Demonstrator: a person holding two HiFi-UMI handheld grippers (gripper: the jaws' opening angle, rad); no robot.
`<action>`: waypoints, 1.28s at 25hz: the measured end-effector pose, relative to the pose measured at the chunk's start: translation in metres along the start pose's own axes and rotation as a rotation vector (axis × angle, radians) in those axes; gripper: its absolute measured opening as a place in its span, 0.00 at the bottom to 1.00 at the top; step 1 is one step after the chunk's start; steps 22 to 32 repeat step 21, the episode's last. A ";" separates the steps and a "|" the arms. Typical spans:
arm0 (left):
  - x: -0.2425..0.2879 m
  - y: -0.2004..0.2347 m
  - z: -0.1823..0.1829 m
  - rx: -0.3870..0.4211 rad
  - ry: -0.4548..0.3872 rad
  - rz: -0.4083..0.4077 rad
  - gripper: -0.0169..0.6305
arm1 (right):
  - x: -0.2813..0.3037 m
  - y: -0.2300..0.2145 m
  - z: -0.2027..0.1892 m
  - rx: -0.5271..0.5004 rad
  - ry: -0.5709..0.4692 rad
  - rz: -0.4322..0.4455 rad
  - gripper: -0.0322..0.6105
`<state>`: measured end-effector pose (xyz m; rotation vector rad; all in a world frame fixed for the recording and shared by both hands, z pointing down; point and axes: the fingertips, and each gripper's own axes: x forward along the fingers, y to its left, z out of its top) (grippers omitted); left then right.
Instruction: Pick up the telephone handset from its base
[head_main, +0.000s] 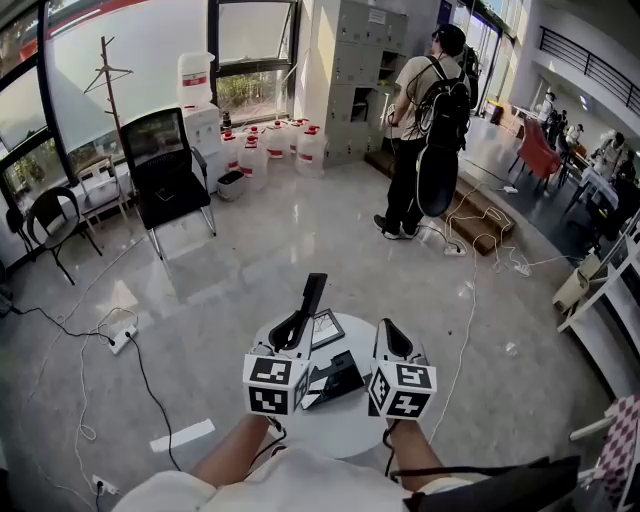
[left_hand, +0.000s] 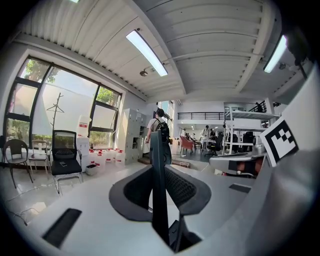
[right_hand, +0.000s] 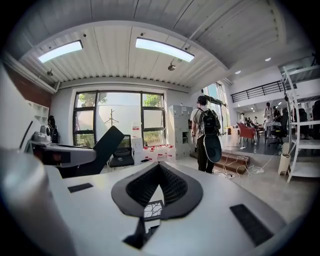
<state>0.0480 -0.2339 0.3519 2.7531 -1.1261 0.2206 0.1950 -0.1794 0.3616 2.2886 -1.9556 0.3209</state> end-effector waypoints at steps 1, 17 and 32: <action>0.001 -0.002 -0.002 0.002 0.004 -0.005 0.15 | 0.000 -0.001 -0.001 0.001 0.003 -0.001 0.09; 0.003 -0.017 -0.007 -0.002 0.020 -0.020 0.15 | -0.002 -0.009 -0.006 0.001 0.033 0.018 0.09; 0.001 -0.017 -0.008 -0.006 0.024 -0.016 0.15 | -0.004 -0.009 -0.007 -0.003 0.037 0.019 0.09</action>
